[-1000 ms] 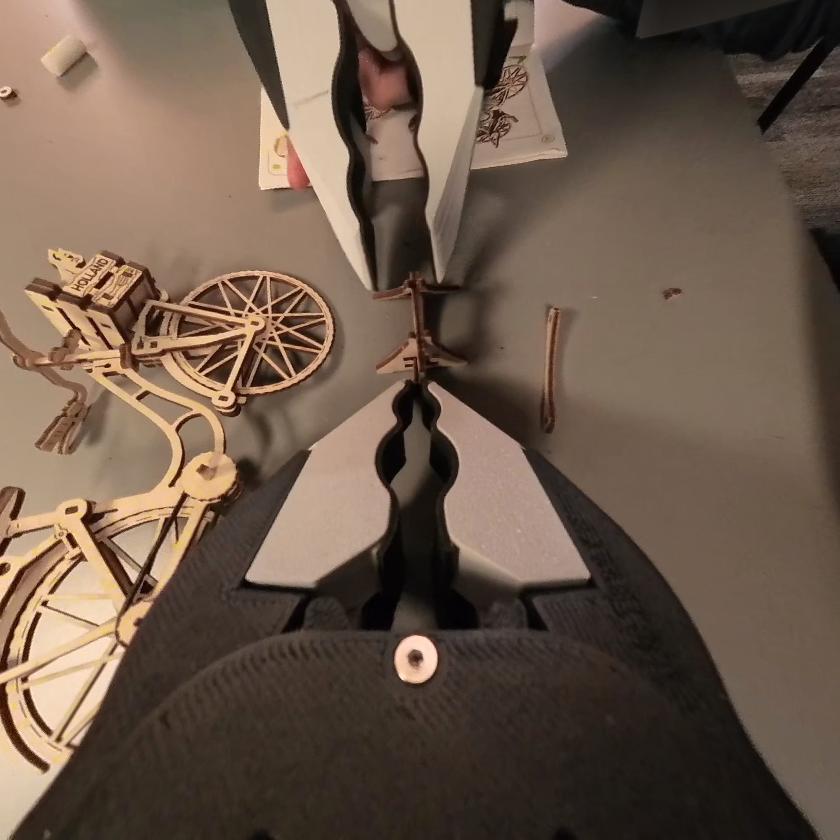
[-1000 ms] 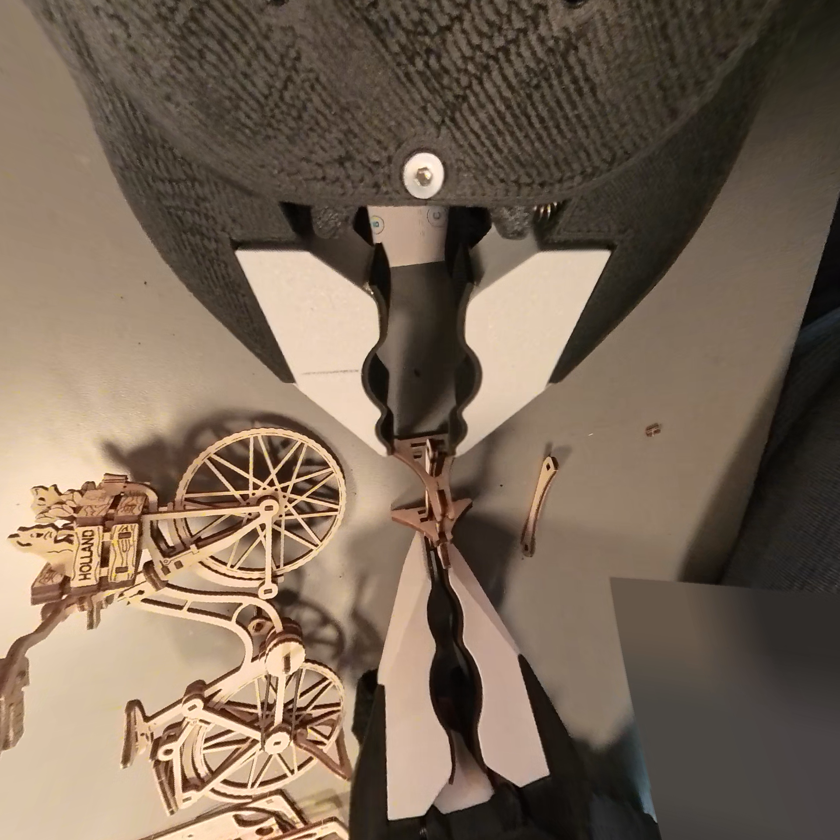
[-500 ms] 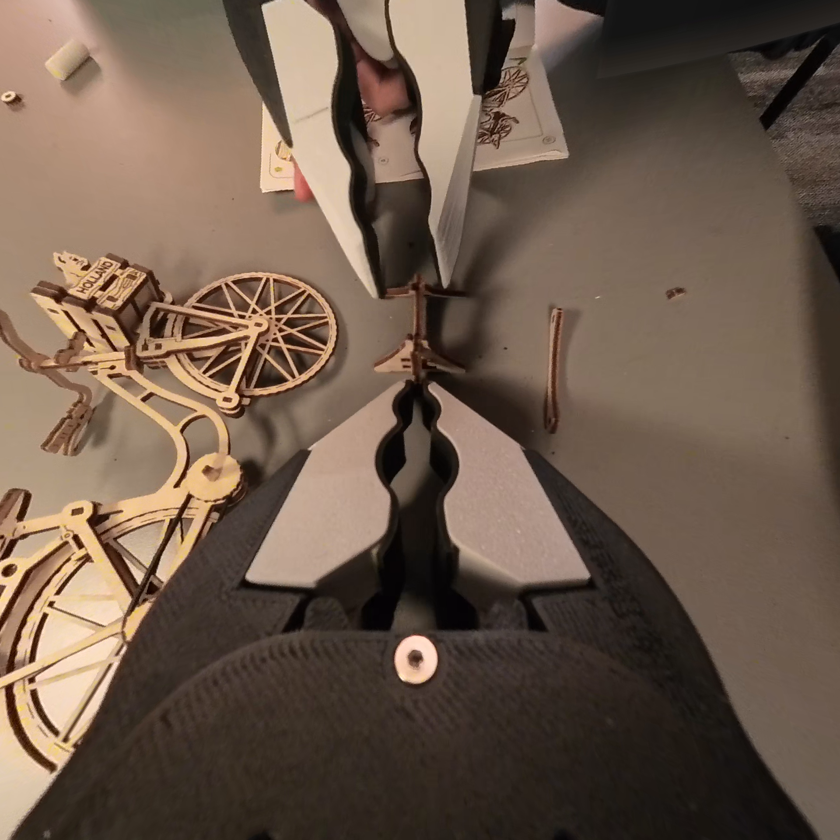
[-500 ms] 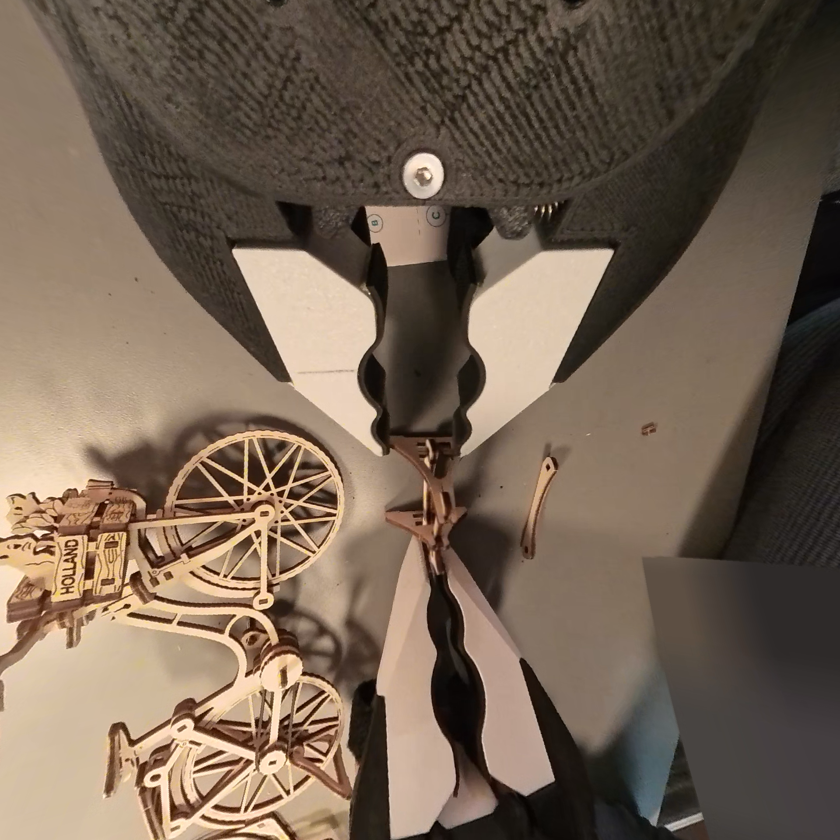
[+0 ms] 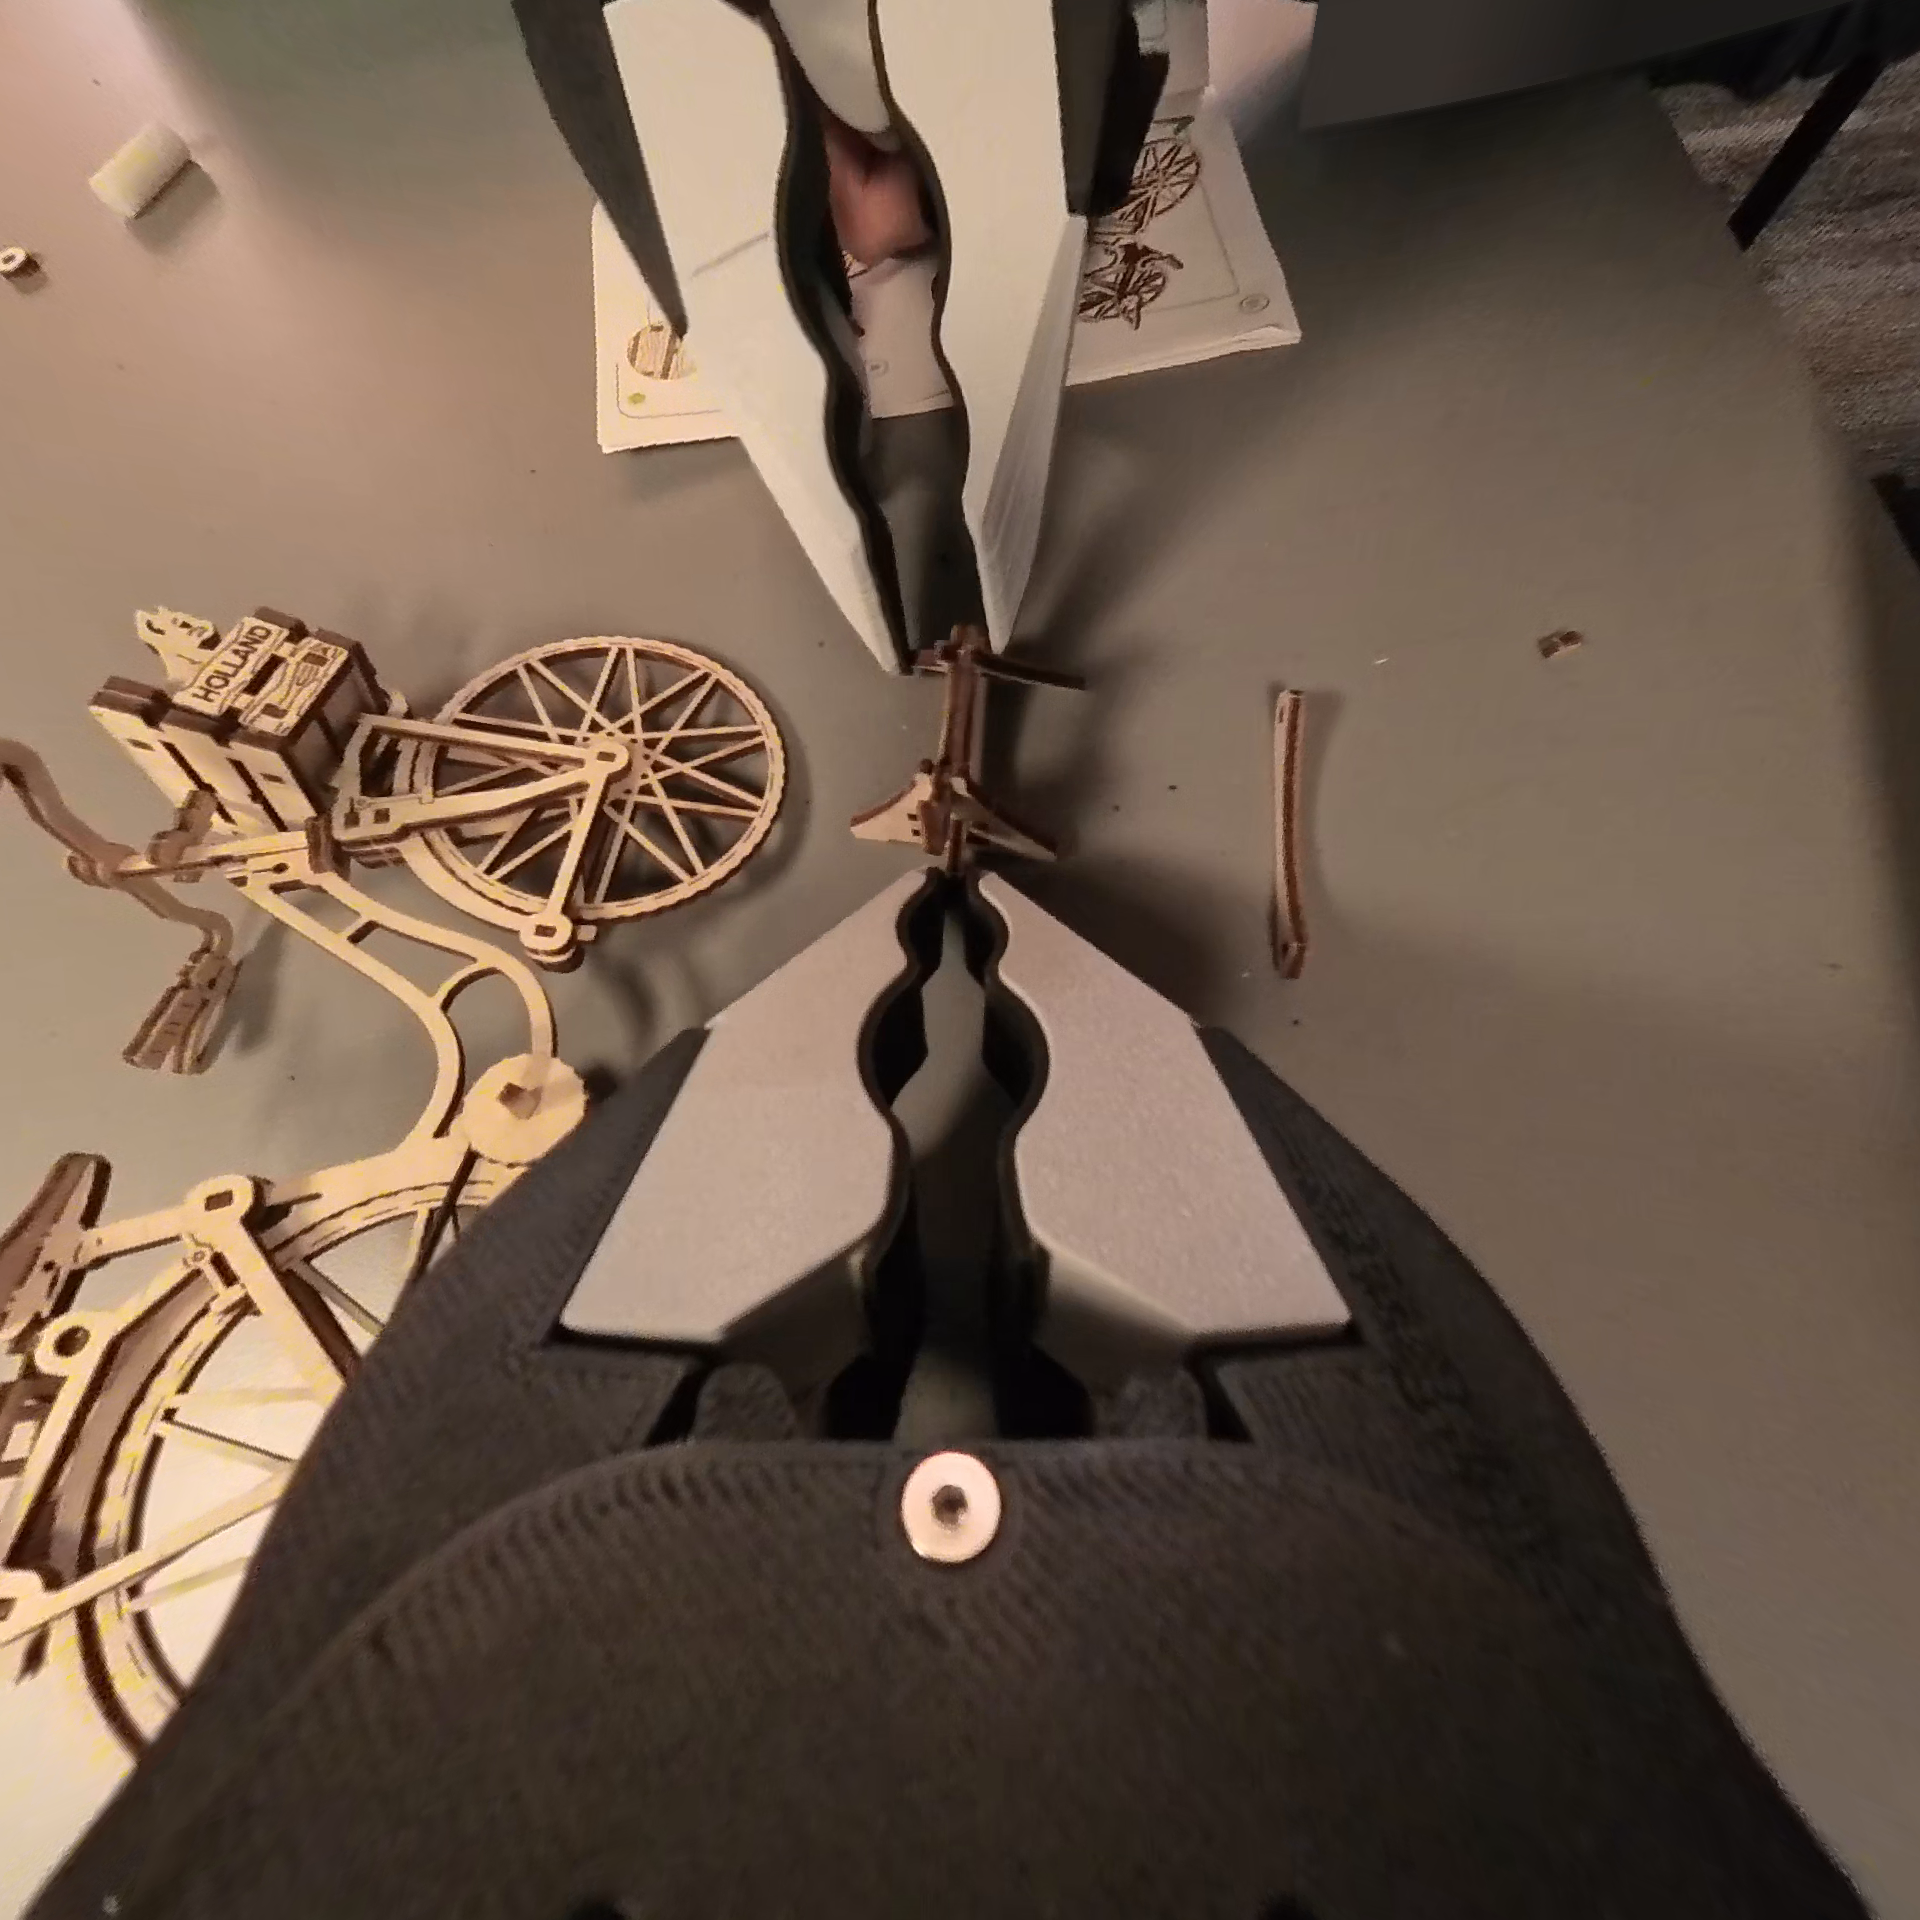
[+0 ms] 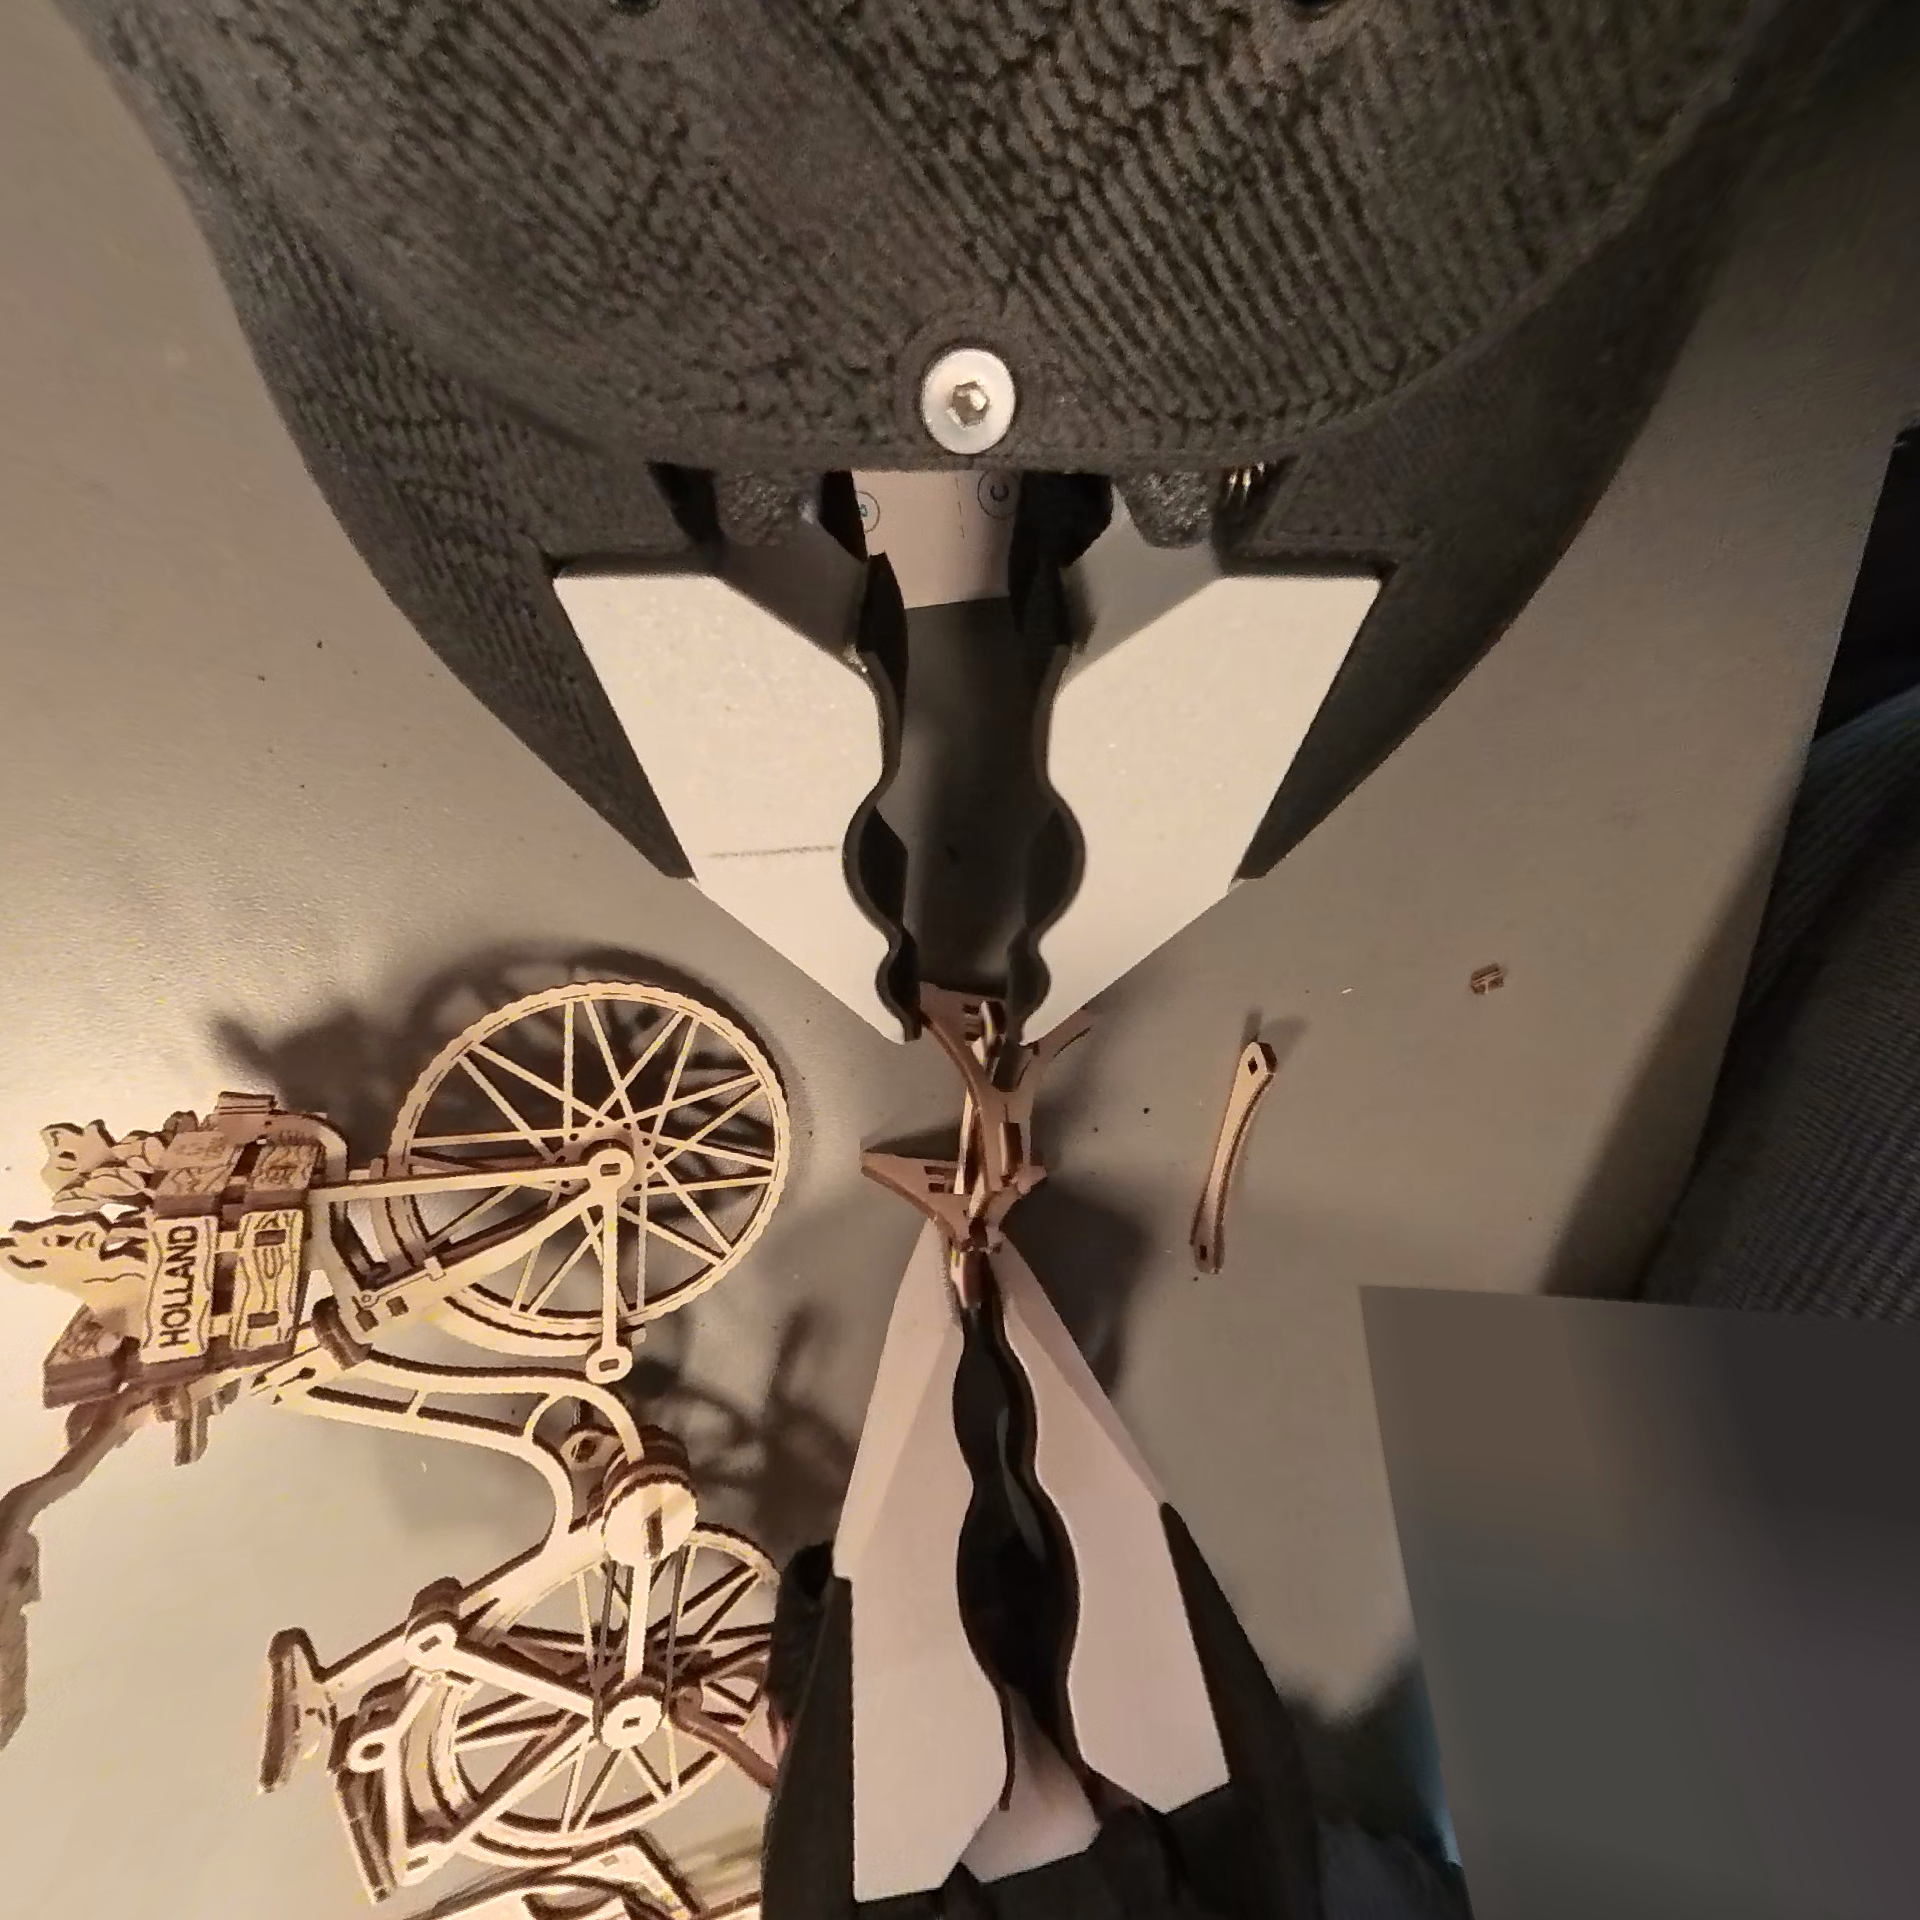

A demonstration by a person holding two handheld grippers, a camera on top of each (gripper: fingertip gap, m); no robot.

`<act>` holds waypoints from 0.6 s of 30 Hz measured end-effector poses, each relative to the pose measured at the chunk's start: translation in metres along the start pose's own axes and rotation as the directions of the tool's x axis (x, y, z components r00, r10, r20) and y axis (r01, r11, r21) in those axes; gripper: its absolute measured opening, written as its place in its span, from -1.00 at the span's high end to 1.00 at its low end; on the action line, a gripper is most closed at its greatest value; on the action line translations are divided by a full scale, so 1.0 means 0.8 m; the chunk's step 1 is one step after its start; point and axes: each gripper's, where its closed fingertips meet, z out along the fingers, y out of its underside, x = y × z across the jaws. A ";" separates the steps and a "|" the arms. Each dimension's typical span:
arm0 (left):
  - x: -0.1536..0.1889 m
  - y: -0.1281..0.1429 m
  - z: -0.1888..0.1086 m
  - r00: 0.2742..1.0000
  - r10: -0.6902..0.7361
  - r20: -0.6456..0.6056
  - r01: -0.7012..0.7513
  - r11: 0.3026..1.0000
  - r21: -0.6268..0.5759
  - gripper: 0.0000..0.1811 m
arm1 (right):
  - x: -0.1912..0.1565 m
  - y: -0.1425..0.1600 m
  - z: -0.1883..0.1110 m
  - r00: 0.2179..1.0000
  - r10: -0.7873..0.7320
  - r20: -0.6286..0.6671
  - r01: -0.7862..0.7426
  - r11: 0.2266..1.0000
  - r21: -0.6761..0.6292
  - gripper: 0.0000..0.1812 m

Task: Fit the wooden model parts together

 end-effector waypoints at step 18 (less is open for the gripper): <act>0.009 -0.005 0.000 0.999 0.006 -0.047 -0.005 1.000 0.019 0.96 | 0.001 -0.003 -0.005 0.998 -0.056 -0.044 0.057 0.998 0.023 1.00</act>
